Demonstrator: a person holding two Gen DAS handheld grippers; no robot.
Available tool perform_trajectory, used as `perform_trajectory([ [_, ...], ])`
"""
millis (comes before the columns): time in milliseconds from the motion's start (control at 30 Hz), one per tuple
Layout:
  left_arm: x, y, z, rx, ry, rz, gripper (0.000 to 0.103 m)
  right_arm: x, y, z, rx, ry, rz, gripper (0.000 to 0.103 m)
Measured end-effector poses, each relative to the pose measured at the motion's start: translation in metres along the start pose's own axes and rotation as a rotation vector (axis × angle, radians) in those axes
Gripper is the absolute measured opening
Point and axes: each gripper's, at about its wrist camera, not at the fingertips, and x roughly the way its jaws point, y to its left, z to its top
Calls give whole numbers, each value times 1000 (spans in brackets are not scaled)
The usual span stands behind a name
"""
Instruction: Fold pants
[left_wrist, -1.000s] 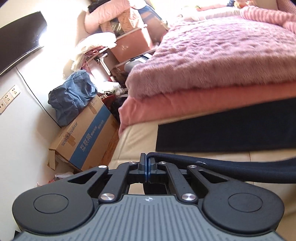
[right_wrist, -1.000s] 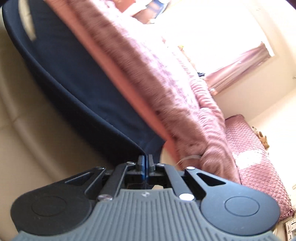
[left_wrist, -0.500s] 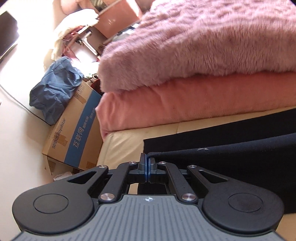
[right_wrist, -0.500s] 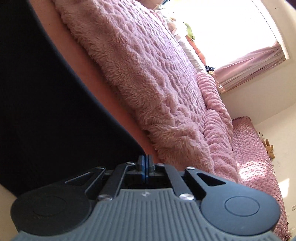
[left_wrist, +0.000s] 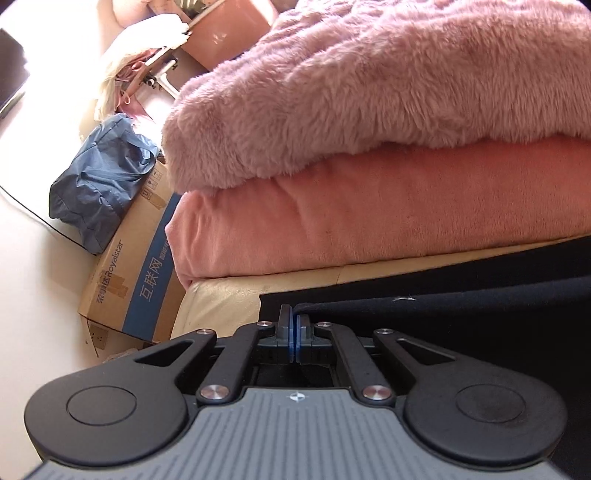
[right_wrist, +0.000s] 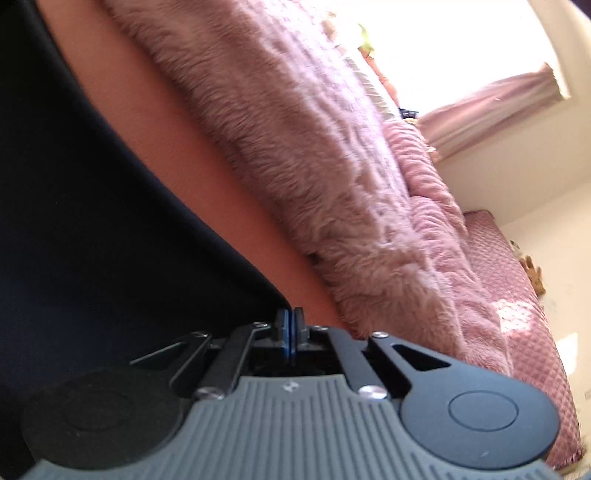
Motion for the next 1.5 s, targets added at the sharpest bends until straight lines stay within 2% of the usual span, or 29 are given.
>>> perform_trajectory([
  [100, 11, -10, 1, 24, 34, 3, 1, 15, 10, 0, -12, 38, 41, 0],
  [167, 13, -13, -1, 27, 39, 7, 1, 13, 11, -2, 39, 41, 67, 0],
  [233, 14, -15, -2, 42, 34, 11, 1, 2, 5, -7, 94, 9, 68, 22],
  [267, 14, -15, -2, 51, 27, 11, 1, -5, -3, -12, 138, -13, 74, 39],
  [300, 14, -15, -2, 54, 21, 10, 1, -11, -13, -18, 201, -23, 90, 45],
  [400, 14, -15, 1, 51, 24, 1, 1, -21, -58, -43, 446, -45, 153, 44],
  [533, 15, -21, 0, 69, 31, 19, 1, -1, -120, -79, 791, -40, 298, 37],
  [567, 15, -22, 0, 70, 35, 25, 1, 9, -129, -84, 845, -22, 323, 35],
  [700, 14, -25, 0, 70, 51, 43, 1, 50, -147, -96, 926, 43, 395, 30],
  [867, 13, -27, 0, 88, 58, 58, 1, 70, -131, -99, 889, 43, 490, 30],
  [967, 13, -29, 1, 96, 62, 69, 1, 82, -122, -100, 869, 51, 512, 31],
  [1100, 16, -32, -1, 103, 69, 81, 1, 88, -119, -99, 866, 25, 568, 45],
  [1267, 17, -36, -3, 113, 75, 98, 1, 105, -123, -100, 905, 36, 611, 45],
  [1333, 17, -37, -4, 115, 78, 100, 1, 108, -118, -94, 906, 44, 600, 45],
  [1367, 17, -37, -4, 117, 79, 101, 1, 106, -115, -89, 878, 38, 594, 38],
  [1400, 17, -37, -4, 119, 79, 101, 1, 103, -114, -85, 854, 26, 603, 23],
  [1500, 17, -34, -4, 112, 77, 94, 1, 84, -114, -78, 813, -19, 570, 5],
])
